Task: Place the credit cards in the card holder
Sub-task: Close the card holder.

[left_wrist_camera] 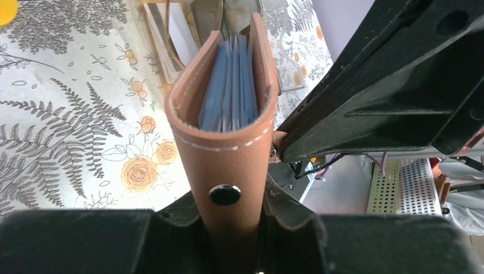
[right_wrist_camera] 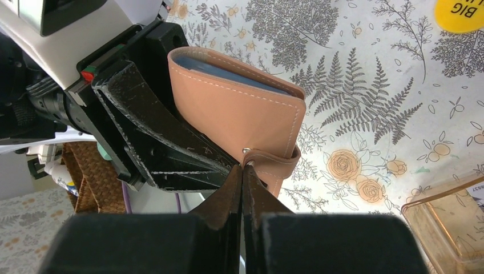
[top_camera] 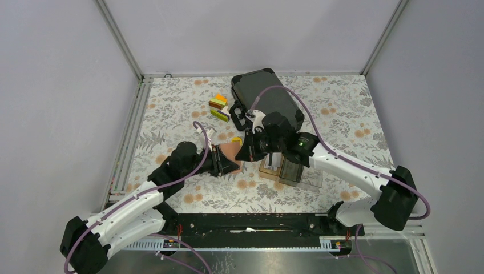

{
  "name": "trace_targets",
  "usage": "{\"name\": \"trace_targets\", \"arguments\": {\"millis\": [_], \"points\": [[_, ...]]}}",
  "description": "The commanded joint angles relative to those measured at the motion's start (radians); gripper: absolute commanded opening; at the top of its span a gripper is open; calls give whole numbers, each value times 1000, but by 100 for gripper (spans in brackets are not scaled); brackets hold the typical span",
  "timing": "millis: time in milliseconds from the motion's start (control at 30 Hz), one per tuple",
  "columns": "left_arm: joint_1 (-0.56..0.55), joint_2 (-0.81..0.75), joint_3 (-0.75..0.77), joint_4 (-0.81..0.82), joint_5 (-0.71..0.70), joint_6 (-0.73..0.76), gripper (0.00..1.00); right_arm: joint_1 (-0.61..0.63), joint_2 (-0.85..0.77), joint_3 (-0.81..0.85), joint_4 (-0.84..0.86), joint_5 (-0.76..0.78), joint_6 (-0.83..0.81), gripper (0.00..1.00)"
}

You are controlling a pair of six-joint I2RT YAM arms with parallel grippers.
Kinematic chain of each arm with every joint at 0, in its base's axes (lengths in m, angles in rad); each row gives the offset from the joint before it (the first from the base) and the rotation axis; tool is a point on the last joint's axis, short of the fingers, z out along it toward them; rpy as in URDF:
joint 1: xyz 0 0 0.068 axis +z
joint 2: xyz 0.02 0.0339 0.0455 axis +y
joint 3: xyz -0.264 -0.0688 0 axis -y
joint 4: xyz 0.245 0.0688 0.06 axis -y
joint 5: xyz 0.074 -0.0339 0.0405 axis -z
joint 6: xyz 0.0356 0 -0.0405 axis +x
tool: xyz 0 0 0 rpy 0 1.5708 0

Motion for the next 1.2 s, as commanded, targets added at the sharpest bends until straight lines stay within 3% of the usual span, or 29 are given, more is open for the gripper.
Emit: {"name": "trace_targets", "arguments": {"millis": [0,300,667,1167], "points": [[-10,-5,60,118,58,13,0,33,43,51,54,31,16,0],[-10,8,52,140,63,6,0,51,72,62,101,43,62,0],[-12,-4,33,155,30,-9,0,51,39,39,77,225,148,0],[-11,-29,5,163,-26,-47,0,51,-30,-6,80,305,160,0]]}}
